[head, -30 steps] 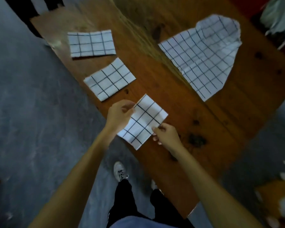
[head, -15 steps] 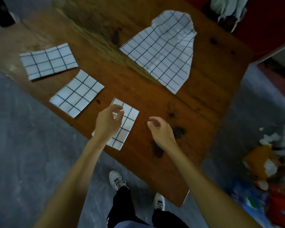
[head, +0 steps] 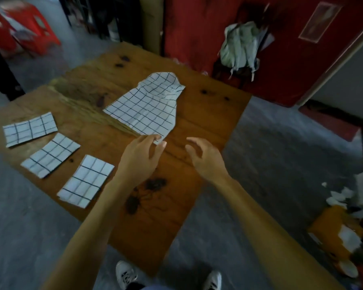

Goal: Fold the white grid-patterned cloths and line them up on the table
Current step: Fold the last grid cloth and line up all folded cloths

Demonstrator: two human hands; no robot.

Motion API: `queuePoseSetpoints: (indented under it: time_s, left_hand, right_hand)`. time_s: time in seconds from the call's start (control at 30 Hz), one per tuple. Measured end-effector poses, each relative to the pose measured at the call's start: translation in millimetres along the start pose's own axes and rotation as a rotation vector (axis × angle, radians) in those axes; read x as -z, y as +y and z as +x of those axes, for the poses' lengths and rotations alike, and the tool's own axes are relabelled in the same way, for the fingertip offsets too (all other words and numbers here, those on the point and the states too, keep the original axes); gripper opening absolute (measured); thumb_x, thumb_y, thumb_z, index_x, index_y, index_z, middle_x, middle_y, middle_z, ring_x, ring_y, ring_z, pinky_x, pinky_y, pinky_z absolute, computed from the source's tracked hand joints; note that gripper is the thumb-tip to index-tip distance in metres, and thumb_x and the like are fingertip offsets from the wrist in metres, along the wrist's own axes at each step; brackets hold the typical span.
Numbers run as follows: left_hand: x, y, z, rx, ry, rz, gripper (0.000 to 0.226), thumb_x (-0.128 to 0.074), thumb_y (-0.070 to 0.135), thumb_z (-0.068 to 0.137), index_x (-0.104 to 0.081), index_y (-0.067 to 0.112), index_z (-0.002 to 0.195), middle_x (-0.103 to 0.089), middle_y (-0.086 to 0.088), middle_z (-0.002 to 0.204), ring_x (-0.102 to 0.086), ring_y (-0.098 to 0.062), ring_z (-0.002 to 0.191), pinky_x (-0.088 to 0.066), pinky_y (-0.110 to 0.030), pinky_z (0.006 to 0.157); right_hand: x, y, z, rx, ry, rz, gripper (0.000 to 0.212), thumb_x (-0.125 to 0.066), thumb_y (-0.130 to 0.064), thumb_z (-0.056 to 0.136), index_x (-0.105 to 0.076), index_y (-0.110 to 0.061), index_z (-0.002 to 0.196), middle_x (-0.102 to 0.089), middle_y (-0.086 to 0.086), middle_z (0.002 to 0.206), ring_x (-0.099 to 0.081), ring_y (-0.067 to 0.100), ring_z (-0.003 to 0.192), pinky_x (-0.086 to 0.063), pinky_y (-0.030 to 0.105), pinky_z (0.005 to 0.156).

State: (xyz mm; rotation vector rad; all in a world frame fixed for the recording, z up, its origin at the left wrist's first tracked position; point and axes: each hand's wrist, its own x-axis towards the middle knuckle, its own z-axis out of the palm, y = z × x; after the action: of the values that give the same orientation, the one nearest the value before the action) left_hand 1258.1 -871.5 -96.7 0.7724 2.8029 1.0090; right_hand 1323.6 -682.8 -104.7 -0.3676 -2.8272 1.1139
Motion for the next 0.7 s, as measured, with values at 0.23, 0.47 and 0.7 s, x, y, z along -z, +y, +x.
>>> queuePoseSetpoints:
  time_s: [0.23,0.47,0.7]
  left_hand:
    - [-46,165,4,-0.008,0.042,0.128,0.059,-0.029,0.060,0.092,-0.048,0.022,0.133,-0.055,-0.002,0.132,-0.051,-0.019,0.121,-0.042,-0.039,0.101]
    - [-46,283,48,-0.088,0.106,0.209,0.063,-0.025,0.059,0.092,-0.043,0.021,0.138,-0.052,-0.002,0.136,-0.048,-0.018,0.124,-0.040,-0.042,0.104]
    - [-249,71,290,-0.134,-0.042,0.073,0.059,-0.043,0.091,0.065,-0.047,0.050,0.107,-0.060,0.014,0.106,-0.059,-0.019,0.103,-0.036,-0.035,0.086]
  right_hand:
    - [148,70,-27,0.151,0.045,-0.008,0.042,-0.048,-0.040,0.099,-0.052,-0.021,0.136,-0.051,-0.001,0.140,-0.046,0.015,0.130,-0.033,0.027,0.108]
    - [267,98,-6,0.257,0.088,0.010,0.043,-0.047,-0.041,0.099,-0.050,-0.022,0.138,-0.050,-0.001,0.141,-0.045,0.014,0.130,-0.030,0.020,0.102]
    - [324,128,39,0.323,0.124,-0.026,0.045,-0.048,-0.041,0.099,-0.050,-0.021,0.138,-0.050,0.000,0.142,-0.045,0.014,0.130,-0.032,0.023,0.103]
